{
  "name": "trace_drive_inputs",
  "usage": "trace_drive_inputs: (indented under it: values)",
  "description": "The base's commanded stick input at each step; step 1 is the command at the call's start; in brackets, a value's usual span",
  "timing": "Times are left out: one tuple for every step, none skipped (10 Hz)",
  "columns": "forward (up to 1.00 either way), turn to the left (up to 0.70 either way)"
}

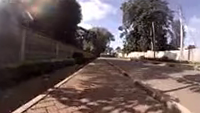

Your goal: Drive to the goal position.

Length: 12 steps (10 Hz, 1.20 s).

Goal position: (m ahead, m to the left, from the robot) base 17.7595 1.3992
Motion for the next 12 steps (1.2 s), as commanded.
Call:
trace_drive_inputs:
  values:
    - [0.7,0.0]
    - [0.7,0.0]
    - [0.7,0.0]
    - [0.7,0.0]
    - [0.7,0.0]
    - [0.7,0.0]
    - [0.7,0.0]
    - [0.7,0.0]
    - [0.7,0.0]
    - [0.7,0.0]
    - [0.7,0.0]
    - [0.7,0.0]
